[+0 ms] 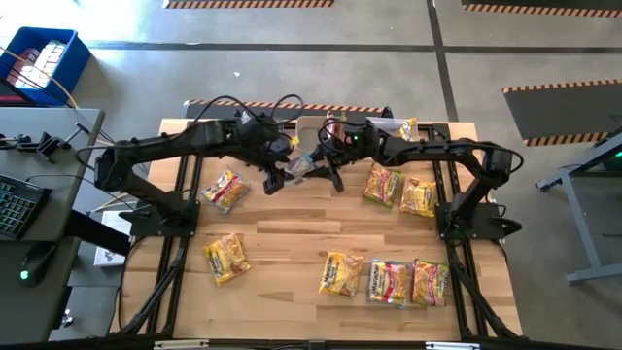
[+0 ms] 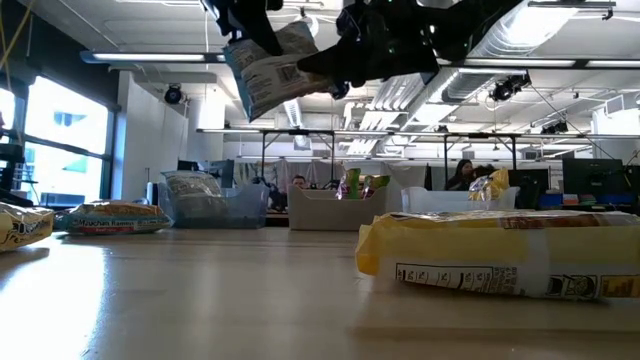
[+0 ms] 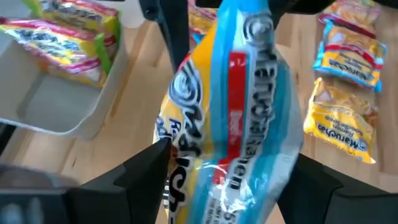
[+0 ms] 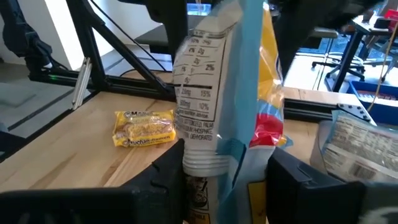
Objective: Sort Maruchan noodles
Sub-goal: Put the top right blue noodle pack into the black bin
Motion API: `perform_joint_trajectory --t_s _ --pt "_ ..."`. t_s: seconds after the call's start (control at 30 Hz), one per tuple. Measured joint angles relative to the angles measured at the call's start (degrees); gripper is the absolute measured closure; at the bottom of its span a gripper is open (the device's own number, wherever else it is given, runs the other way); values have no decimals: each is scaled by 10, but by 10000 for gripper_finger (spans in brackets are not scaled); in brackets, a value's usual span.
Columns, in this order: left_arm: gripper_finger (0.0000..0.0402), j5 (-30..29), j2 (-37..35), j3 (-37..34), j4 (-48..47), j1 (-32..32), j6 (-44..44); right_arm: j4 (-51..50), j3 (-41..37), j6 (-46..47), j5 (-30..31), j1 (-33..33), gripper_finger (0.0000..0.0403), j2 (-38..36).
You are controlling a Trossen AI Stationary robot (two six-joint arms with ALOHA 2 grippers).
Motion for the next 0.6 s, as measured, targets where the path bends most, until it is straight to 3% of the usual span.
perform_joint_trajectory --t_s 0.27,0.6 --pt "183 36 7 0 7 1 42 4 0 -2 1 9 270 1" --pt "344 35 -4 0 0 29 46 4 0 18 61 9 259 1"
